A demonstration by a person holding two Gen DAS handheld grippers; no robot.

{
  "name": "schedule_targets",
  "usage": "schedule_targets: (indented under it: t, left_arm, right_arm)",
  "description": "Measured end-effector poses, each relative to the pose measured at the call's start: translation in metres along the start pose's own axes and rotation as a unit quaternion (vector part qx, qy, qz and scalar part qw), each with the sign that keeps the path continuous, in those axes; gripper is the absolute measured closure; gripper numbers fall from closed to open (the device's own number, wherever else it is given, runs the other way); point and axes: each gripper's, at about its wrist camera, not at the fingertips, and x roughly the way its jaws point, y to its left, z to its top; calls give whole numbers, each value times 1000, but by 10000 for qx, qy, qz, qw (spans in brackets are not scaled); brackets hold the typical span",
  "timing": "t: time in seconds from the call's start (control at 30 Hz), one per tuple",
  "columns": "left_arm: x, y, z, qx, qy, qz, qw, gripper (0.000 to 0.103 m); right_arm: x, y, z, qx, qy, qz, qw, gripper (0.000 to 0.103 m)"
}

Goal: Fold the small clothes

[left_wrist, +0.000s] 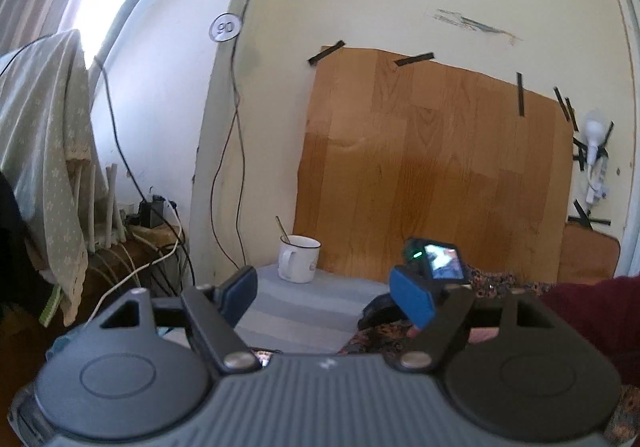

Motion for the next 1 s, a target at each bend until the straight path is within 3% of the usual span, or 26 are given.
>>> schedule_targets:
  t: [0.2, 0.3, 0.4, 0.53, 0.57, 0.6, 0.63, 0.67, 0.7, 0.77, 0.87, 0.93, 1.0]
  left_arm:
    - [20, -1, -17, -400, 315, -144, 9986, 28]
    - [42, -13, -35, -549, 726, -470, 9947, 19]
    - [71, -31, -53, -572, 1130, -890, 9879, 5]
    - [120, -58, -82, -353, 1964, -1115, 9735, 5]
    - [129, -66, -89, -250, 2143, -1174, 9694, 7]
    - [138, -75, -97, -78, 2336, -1181, 9651, 23]
    - [144, -82, -104, 98, 2522, -1176, 9604, 64]
    - [150, -89, -111, 257, 2776, -1140, 9536, 86]
    - [155, -93, -115, 290, 2977, -1105, 9478, 98]
    - [147, -96, -108, 227, 2922, -1173, 9489, 98]
    - [110, -116, -85, 557, 2476, -1755, 9512, 98]
    - [92, -138, -81, 978, 2373, -2159, 9421, 97]
    - [84, -159, -87, 1301, 2610, -2576, 9212, 91]
  right_arm:
    - [-59, -34, 50, 554, -716, 1220, 9884, 98]
    - [-104, -74, 70, 765, -957, 1718, 9775, 98]
    - [-144, -118, 78, 848, -1191, 1827, 9722, 98]
    - [-184, -179, 71, 1196, -1423, 1824, 9655, 98]
    - [-194, -194, 67, 1308, -1482, 1835, 9629, 98]
    - [-200, -210, 63, 1431, -1513, 1862, 9602, 98]
    - [-203, -224, 56, 1568, -1521, 1902, 9571, 98]
    - [-209, -238, 49, 1688, -1540, 1939, 9540, 98]
    - [-208, -244, 43, 1765, -1567, 1953, 9519, 98]
    - [-223, -273, 24, 1883, -1653, 1923, 9488, 98]
    - [-237, -305, -2, 2115, -1713, 1709, 9469, 98]
    - [-242, -334, -23, 2290, -1657, 1401, 9489, 98]
    - [-240, -361, -41, 2508, -1444, 876, 9532, 94]
